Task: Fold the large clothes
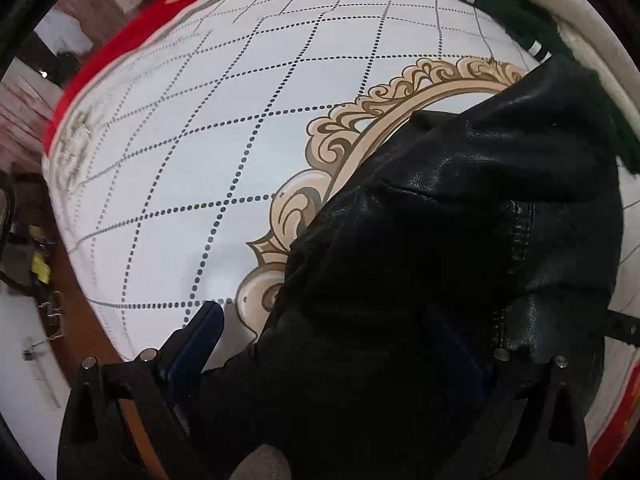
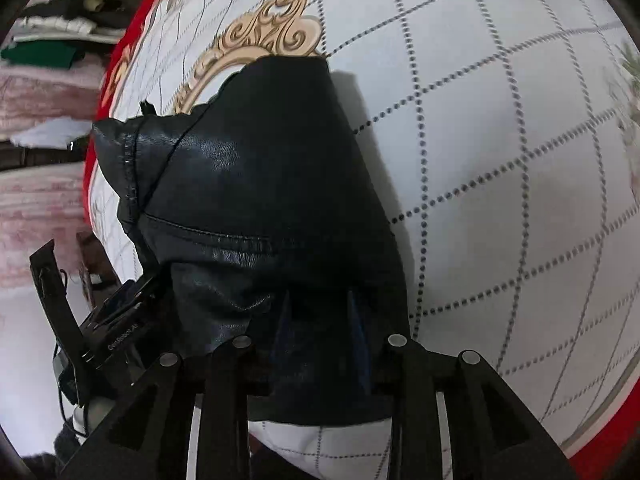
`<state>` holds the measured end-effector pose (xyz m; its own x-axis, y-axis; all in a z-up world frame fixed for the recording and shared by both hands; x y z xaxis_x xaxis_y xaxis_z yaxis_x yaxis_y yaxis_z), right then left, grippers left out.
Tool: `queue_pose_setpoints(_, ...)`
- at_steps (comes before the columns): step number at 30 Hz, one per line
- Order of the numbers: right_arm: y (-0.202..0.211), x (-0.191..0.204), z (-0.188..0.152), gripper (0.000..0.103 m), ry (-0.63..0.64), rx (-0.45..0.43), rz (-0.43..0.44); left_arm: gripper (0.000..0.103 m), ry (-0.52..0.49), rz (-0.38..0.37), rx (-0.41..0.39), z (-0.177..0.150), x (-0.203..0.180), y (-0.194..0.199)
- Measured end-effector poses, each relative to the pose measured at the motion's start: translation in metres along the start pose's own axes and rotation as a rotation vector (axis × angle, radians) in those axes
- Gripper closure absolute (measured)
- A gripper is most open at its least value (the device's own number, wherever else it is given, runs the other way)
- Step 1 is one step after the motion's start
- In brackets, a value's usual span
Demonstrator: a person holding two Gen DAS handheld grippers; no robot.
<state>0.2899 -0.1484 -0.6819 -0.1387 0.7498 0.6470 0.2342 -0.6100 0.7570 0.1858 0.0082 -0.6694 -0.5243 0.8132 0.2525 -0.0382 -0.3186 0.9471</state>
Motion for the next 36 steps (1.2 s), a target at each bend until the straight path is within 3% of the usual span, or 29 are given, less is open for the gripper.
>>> queue_pose_setpoints(2, 0.011, 0.002, 0.008, 0.067, -0.028, 0.022, 0.056, 0.000, 0.019, -0.031, 0.021, 0.003, 0.008, 0.006)
queue_pose_setpoints(3, 0.022, 0.003, 0.012, 0.057, -0.014, -0.007, 0.094, 0.000, 0.038, -0.040, 0.025, 0.003, 0.014, 0.010)
queue_pose_setpoints(4, 0.027, 0.000, 0.014, 0.044, -0.003, -0.031, 0.108, 0.000, 0.054, -0.049, 0.026, 0.002, 0.019, 0.015)
queue_pose_setpoints(5, 0.036, -0.011, 0.018, 0.015, 0.001, -0.070, 0.110, 0.000, 0.079, -0.068, 0.022, 0.000, 0.026, 0.021)
queue_pose_setpoints(6, 0.037, -0.022, 0.018, 0.007, -0.010, -0.086, 0.126, 0.000, 0.099, -0.074, 0.021, -0.003, 0.032, 0.026)
queue_pose_setpoints(8, 0.013, -0.046, 0.018, 0.007, -0.075, -0.015, 0.243, 0.001, 0.149, -0.103, 0.024, -0.012, 0.043, 0.037)
queue_pose_setpoints(9, -0.001, -0.054, 0.018, 0.000, -0.111, 0.021, 0.300, 0.001, 0.174, -0.118, 0.025, -0.018, 0.046, 0.043)
queue_pose_setpoints(15, -0.021, -0.033, 0.034, 0.001, -0.051, 0.016, 0.485, 0.001, 0.257, -0.145, 0.048, -0.067, 0.057, 0.071)
queue_pose_setpoints(16, -0.023, -0.031, 0.034, 0.004, -0.047, 0.015, 0.465, 0.001, 0.272, -0.143, 0.053, -0.075, 0.058, 0.073)
queue_pose_setpoints(18, -0.024, -0.032, 0.033, 0.035, -0.050, 0.009, 0.429, 0.001, 0.288, -0.140, 0.071, -0.085, 0.054, 0.072)
queue_pose_setpoints(21, -0.014, -0.040, 0.022, 0.050, -0.159, -0.009, 0.525, 0.001, 0.333, -0.153, 0.095, -0.099, 0.056, 0.068)
queue_pose_setpoints(25, -0.006, -0.045, -0.003, 0.048, -0.184, -0.001, 0.522, 0.001, 0.422, -0.246, 0.106, -0.097, 0.050, 0.045)
queue_pose_setpoints(27, -0.015, -0.059, -0.007, 0.030, -0.225, 0.020, 0.536, 0.001, 0.489, -0.313, 0.114, -0.089, 0.047, 0.029)
queue_pose_setpoints(30, -0.025, -0.067, -0.007, 0.026, -0.222, 0.015, 0.579, 0.001, 0.583, -0.412, 0.122, -0.072, 0.040, 0.007)
queue_pose_setpoints(34, -0.036, -0.062, -0.004, 0.022, -0.223, 0.000, 0.677, 0.002, 0.615, -0.374, 0.033, -0.049, 0.038, 0.006)
queue_pose_setpoints(36, -0.049, -0.046, 0.004, 0.016, -0.231, -0.003, 0.694, 0.011, 0.611, -0.367, -0.021, -0.039, 0.034, 0.011)
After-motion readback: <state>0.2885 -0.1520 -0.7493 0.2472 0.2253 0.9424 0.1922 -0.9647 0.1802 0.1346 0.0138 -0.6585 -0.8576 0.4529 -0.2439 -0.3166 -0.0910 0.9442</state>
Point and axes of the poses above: each gripper's, at about its wrist camera, not at the fingertips, and y roughly against the way its jaws point, x to its left, z to its top, the point moved 6 cm from there along -y, roughly the way its jaws point, and after that the axes turned 13 degrees about z, right-handed, at the moved point
